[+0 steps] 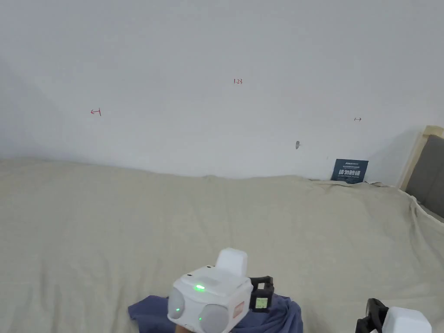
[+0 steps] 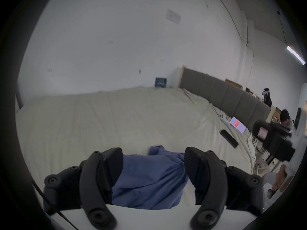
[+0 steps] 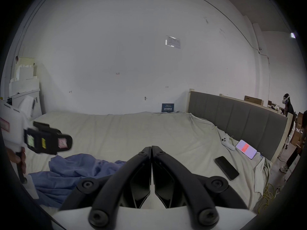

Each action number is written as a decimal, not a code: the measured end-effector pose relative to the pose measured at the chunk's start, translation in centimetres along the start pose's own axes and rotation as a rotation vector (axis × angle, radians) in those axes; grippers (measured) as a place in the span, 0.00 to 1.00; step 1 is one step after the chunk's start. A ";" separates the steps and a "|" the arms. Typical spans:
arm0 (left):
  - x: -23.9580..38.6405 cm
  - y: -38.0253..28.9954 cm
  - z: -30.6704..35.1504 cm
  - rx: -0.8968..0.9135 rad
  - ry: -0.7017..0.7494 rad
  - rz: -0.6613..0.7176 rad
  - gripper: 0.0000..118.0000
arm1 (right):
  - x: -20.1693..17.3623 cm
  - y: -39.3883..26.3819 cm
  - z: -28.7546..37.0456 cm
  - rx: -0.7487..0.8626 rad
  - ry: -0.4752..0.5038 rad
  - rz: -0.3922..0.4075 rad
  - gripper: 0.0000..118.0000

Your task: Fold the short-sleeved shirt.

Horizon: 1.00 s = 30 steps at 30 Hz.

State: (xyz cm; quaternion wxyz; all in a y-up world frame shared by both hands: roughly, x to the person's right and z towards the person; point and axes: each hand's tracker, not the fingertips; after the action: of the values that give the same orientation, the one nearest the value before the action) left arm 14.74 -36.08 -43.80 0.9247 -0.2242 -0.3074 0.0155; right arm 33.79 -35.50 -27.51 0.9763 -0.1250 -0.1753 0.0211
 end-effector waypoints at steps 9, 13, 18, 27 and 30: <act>-7.8 -1.6 13.4 0.180 0.254 -0.073 0.61 | -5.9 0.3 -0.1 0.023 0.116 0.019 0.01; -11.0 -4.1 15.9 0.185 0.351 -0.084 0.34 | -8.2 0.3 0.3 0.028 0.155 0.024 0.01; -13.8 -7.3 18.5 0.176 0.498 -0.046 0.00 | -10.5 0.2 1.0 0.035 0.194 0.032 0.01; -17.7 -10.7 20.8 0.091 0.507 0.150 0.00 | -11.9 0.0 1.7 0.026 0.228 0.047 0.01; -19.9 -11.3 19.6 -0.056 0.432 0.197 0.00 | -11.7 -0.1 1.6 0.019 0.227 0.047 0.01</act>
State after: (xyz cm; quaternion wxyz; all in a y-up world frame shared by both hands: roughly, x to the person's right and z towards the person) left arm -13.95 -41.62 -36.26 0.9564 -0.2767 -0.0795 0.0489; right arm 22.23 -36.24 -29.96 0.9903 -0.1214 -0.0604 0.0315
